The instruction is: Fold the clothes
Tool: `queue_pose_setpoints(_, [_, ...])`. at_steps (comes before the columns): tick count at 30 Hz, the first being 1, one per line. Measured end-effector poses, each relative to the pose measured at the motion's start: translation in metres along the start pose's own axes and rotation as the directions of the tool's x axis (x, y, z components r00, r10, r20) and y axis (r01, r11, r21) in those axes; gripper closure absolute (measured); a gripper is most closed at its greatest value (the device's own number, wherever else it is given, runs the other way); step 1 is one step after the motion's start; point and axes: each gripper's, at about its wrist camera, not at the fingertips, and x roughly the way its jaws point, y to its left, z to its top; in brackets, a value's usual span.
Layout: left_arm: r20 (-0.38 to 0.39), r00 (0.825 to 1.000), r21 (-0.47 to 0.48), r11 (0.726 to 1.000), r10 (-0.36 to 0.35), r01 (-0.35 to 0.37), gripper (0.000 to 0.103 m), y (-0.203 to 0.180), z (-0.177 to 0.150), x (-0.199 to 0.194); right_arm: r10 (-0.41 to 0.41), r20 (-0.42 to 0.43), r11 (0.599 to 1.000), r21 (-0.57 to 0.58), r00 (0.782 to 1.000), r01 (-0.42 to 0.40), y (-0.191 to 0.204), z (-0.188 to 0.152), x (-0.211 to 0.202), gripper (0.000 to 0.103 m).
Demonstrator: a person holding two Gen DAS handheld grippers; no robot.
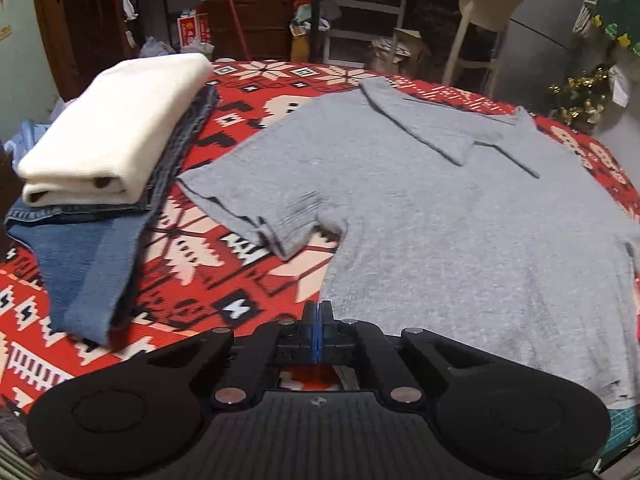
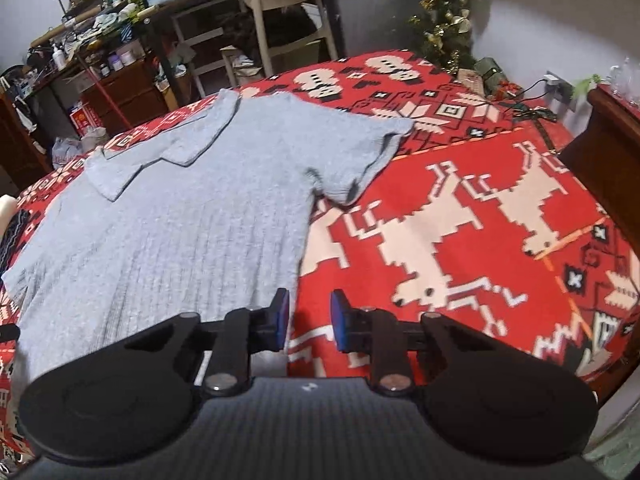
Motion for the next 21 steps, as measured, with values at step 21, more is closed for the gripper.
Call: queue_pose_setpoints(21, [-0.061, 0.997, 0.004, 0.999, -0.042, 0.042, 0.102, 0.002, 0.001, 0.001, -0.046, -0.019, 0.997, -0.063, 0.999, 0.045, -0.006, 0.018, 0.018, 0.099])
